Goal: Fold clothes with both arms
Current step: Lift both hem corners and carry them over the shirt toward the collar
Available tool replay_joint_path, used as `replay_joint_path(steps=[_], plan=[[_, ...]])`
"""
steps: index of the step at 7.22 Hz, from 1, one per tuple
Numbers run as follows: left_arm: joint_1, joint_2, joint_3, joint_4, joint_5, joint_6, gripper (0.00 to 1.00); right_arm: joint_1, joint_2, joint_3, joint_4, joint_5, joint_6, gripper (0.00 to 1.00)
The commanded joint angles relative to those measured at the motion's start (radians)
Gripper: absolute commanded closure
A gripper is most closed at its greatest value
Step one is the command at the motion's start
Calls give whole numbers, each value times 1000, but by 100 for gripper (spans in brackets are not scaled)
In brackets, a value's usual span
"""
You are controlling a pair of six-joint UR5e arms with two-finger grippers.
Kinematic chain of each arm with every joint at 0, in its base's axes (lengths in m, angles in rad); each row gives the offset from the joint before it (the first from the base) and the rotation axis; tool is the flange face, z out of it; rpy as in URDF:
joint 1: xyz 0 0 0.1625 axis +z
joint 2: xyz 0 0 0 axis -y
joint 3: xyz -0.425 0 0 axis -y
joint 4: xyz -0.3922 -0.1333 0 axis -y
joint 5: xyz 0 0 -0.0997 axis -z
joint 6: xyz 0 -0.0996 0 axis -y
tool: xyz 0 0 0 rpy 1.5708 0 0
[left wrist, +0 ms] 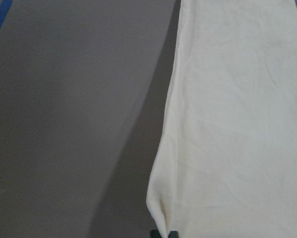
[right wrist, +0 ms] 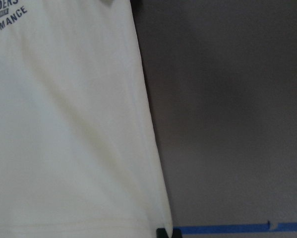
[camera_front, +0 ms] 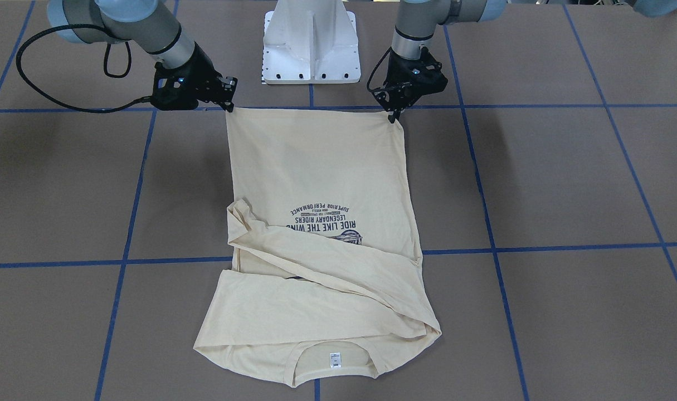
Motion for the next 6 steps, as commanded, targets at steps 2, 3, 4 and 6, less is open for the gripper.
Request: replay_joint_path(steps=[2,3,4,6], plan=[[92,1,-75,47,-52,0,100,-2,-32,21,6,117,90,100],[119,-3,-100,49,-67,0,100,-1,-31,34,8,141,90,100],[111,-38,-95,51,-102,0,100,4,-17,24,11,136,88,100],[0,-66,-94,49,-111,87,100,124,65,-30,12,132,65,100]])
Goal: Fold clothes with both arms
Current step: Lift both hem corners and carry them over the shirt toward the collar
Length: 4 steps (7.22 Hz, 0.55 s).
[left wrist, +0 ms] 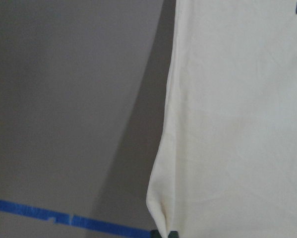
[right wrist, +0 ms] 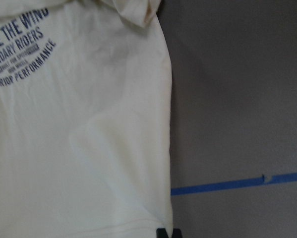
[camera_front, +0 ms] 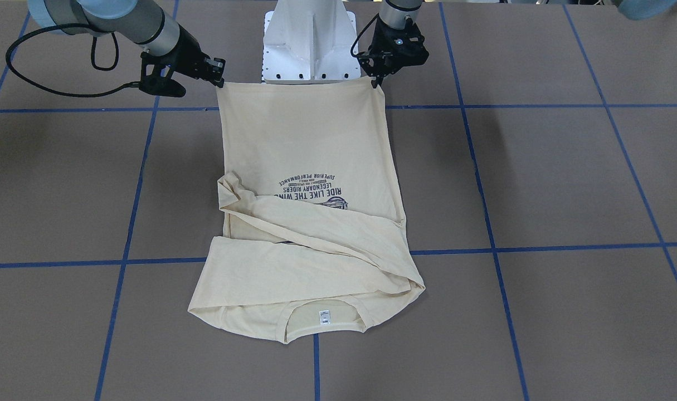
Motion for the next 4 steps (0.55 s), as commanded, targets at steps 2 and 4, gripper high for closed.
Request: replay_joint_path(steps=[2,4], plan=[[-247,-50,9,-1,-88,169,100,161,158,-119,-1,-2,-12,100],[-365,-101,47,-16,-92,223,100,246,207,-161,-1,-16,-67,100]])
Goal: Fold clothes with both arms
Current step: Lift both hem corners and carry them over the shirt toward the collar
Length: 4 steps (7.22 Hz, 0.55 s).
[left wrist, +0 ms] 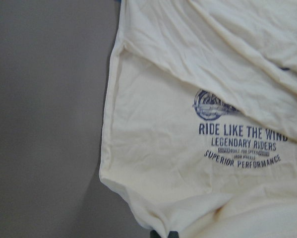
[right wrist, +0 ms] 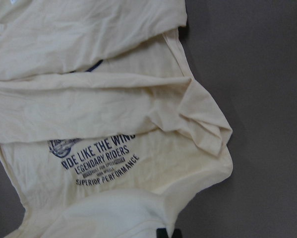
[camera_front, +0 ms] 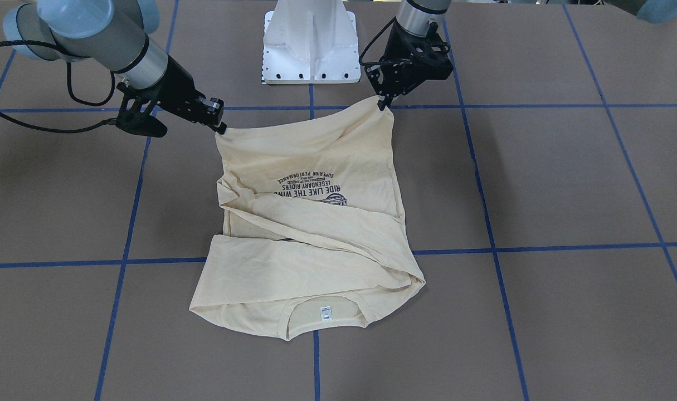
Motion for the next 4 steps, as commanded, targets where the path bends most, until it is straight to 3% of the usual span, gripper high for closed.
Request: replay_joint_path(steps=[1,3,4], plan=[[-118,-49,80,-38,-25,61,100,94,67,-65,0,-15,-66,100],[-161,-70,253,-231,-26,80,100,147,112,-114,35,-21,-69,100],[-203,-119,311,-239,-26,85,100,155,135,-182,87,-38,-69,100]])
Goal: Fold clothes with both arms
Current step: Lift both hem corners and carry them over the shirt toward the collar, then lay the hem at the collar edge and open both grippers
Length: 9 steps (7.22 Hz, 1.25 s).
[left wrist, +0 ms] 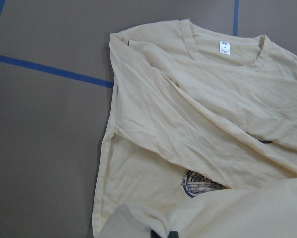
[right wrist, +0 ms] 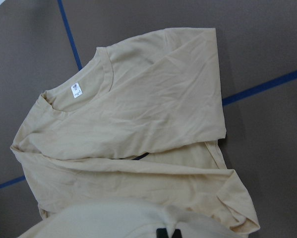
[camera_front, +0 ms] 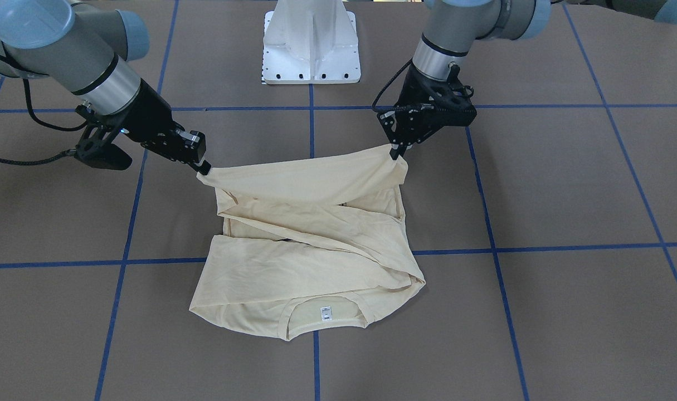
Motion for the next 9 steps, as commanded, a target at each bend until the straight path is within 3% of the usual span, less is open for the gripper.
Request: replay_joint_path(steps=[1,3,4,6,9], plan=[[-90,-61,95,-47,-15,13,100,19,42,-125,105,-28,-2,100],[-143,-81,146,-53,-53,67,100,24,74,-192,127,-43,-2,100],[-141,-131,243,-91,-53,58,100,27,88,-214,127,-48,-2,100],[-137,-162,450,-318,-53,13,100,28,158,-296,132,-69,-2,100],[-138,-162,463,-338,-53,11,100,27,229,-487,242,-77,-2,100]])
